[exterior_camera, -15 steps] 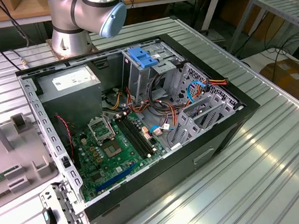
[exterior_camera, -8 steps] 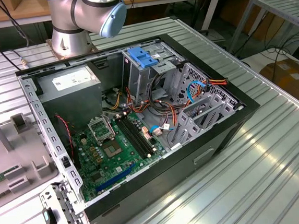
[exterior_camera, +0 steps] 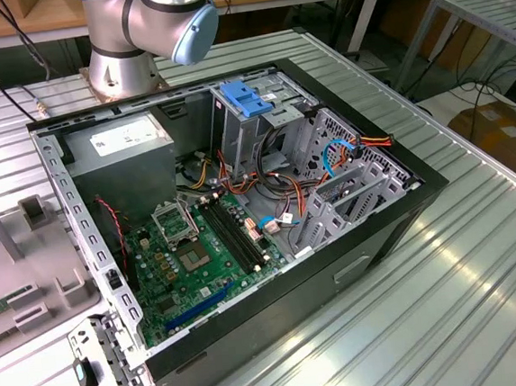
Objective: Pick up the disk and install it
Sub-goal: 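Pick up the disk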
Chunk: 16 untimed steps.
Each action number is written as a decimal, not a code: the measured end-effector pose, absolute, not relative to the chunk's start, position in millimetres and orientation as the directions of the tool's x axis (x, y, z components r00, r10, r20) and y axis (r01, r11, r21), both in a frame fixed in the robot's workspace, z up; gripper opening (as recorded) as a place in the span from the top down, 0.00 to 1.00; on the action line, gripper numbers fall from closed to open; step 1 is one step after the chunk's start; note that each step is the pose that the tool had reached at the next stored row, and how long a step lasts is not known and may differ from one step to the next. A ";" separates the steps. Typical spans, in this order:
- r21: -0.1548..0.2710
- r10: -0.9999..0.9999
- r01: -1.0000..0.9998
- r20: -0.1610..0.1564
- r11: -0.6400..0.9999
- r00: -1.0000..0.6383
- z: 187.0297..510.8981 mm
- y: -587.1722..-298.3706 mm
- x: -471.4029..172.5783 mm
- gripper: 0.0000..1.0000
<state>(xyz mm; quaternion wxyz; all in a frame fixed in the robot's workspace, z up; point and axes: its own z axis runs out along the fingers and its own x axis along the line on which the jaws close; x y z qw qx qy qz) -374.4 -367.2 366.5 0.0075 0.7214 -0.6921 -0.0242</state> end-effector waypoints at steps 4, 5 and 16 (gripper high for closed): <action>0.044 -0.999 -0.998 -0.024 -0.042 0.041 366.5 -367.2 -374.4 0.52; 0.044 -0.999 -0.998 -0.024 -0.043 0.042 366.5 -367.2 -374.4 0.52; 0.044 -0.999 -0.998 -0.024 -0.043 0.042 366.0 -361.2 -374.4 0.52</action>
